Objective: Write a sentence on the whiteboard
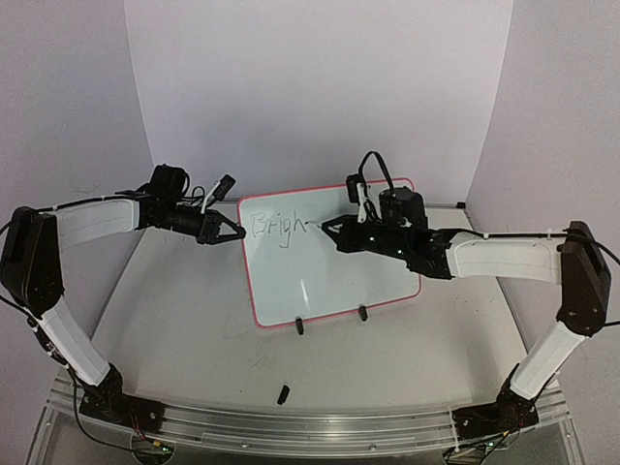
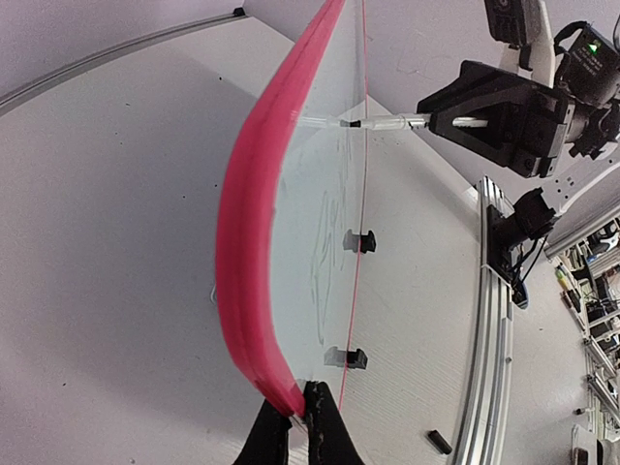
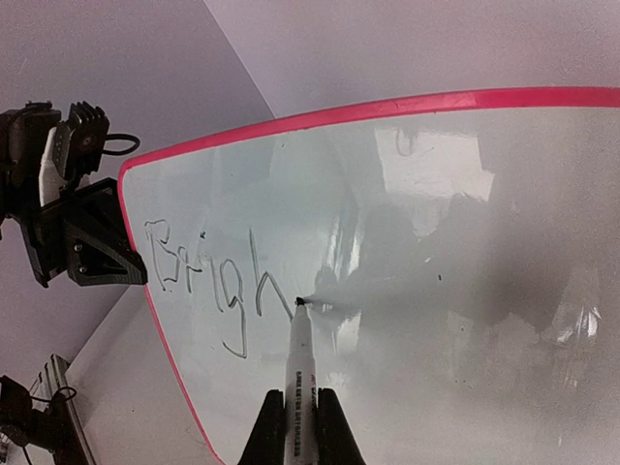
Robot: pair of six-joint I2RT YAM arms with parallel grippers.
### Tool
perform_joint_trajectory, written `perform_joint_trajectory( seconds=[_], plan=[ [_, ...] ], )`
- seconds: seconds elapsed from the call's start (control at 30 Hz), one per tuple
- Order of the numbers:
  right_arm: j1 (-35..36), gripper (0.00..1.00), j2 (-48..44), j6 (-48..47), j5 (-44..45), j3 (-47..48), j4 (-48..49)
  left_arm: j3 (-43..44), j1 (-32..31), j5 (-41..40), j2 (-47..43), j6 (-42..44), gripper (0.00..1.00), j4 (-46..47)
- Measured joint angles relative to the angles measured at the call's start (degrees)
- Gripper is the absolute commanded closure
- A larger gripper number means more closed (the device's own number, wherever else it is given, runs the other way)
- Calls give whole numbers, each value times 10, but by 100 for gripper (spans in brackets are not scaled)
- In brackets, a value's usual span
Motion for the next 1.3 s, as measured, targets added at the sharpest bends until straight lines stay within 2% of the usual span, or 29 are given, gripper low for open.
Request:
perform_joint_trajectory(
  seconds=[0.37,0.8,1.3],
  plan=[
    [1,100,-23,9,63,-20,11,0,0,-1,0,0,100,0],
    [0,100,-32,-9,22,-25,26,0,-1,1,0,3,100,0],
    [0,100,-2,-12,45,18,17,0,-1,0,0,2,100,0]
  ],
)
